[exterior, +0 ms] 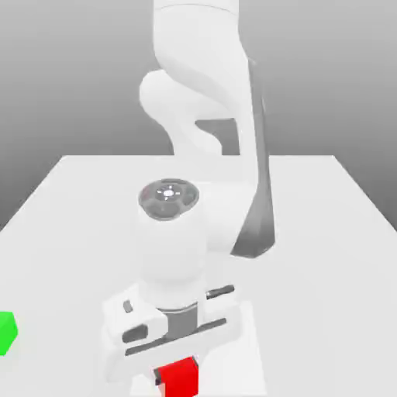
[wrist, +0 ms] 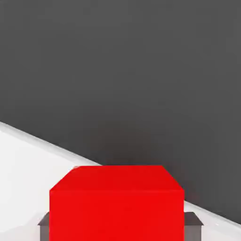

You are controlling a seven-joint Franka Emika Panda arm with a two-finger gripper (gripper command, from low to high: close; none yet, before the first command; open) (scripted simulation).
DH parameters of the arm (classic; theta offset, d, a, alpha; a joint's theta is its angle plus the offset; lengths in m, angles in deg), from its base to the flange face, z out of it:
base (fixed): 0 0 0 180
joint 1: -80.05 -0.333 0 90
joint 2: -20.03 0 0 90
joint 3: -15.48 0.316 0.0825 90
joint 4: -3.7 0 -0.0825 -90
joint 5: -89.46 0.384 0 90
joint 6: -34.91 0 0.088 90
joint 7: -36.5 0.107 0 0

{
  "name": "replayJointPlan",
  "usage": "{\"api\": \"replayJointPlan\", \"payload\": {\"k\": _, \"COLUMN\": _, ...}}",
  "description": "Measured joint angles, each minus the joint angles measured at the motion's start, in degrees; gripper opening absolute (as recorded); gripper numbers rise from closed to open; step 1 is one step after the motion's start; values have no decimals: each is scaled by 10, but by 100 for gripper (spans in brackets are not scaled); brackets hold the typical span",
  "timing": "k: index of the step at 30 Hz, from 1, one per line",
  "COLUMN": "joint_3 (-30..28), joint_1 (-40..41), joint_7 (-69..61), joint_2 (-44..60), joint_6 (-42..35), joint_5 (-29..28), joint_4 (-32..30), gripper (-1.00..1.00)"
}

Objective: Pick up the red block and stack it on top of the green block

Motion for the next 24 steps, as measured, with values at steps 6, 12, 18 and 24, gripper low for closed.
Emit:
{"api": "replayJointPlan", "payload": {"k": 6, "joint_3": -17, "joint_1": -11, "joint_7": 20, "joint_2": -71, "joint_6": -58, "joint_5": -27, "joint_4": -12, "gripper": -100}}
{"api": "replayJointPlan", "payload": {"k": 12, "joint_3": -101, "joint_1": 60, "joint_7": 78, "joint_2": -94, "joint_6": -110, "joint_5": -6, "joint_4": 8, "gripper": -100}}
{"api": "replayJointPlan", "payload": {"k": 18, "joint_3": -183, "joint_1": 160, "joint_7": 128, "joint_2": -66, "joint_6": -128, "joint_5": 50, "joint_4": 44, "gripper": -100}}
{"api": "replayJointPlan", "payload": {"k": 24, "joint_3": -164, "joint_1": 203, "joint_7": 105, "joint_2": -5, "joint_6": -90, "joint_5": 105, "joint_4": 59, "gripper": 100}}
